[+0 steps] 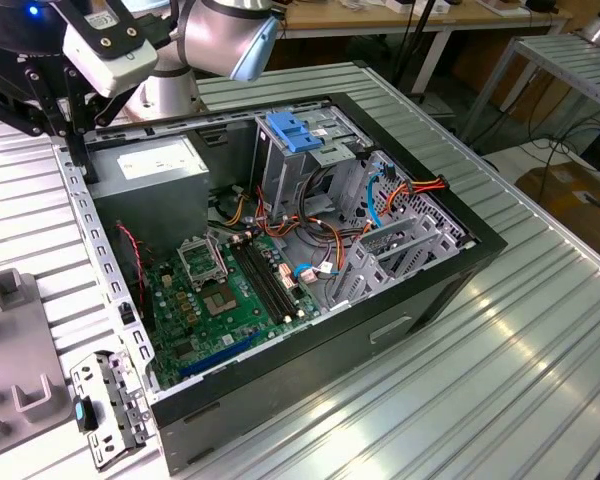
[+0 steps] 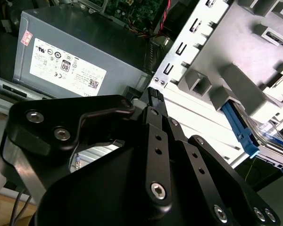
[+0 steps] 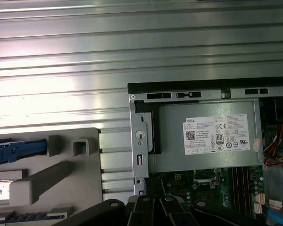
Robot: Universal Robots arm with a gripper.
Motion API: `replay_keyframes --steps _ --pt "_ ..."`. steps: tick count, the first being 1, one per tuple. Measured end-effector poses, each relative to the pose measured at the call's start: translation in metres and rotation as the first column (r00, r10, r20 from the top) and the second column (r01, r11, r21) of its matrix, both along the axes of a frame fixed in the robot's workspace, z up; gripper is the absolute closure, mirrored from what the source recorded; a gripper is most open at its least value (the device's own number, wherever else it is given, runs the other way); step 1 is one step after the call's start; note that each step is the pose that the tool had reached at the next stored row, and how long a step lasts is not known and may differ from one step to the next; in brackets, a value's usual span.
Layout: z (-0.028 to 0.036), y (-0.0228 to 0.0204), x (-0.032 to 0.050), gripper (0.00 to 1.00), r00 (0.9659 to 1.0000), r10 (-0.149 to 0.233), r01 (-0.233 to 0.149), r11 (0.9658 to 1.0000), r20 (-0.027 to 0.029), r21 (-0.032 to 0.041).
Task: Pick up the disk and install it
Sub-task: 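Reach for the disk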
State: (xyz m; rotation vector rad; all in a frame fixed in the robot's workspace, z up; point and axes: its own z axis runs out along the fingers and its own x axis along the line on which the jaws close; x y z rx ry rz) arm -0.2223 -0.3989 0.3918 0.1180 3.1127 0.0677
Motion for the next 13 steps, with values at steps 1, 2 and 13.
replay_keyframes --steps 1,2,13 --pt "0.0 0.0 -0.0017 0.89 1.0 0.0 0.0 1.0 0.0 0.0" --pt "0.0 0.0 -0.0034 0.89 1.0 0.0 0.0 1.0 0.0 0.0" --pt "-0.0001 0.0 -0.0144 0.89 1.0 0.0 0.0 1.0 0.0 0.0"
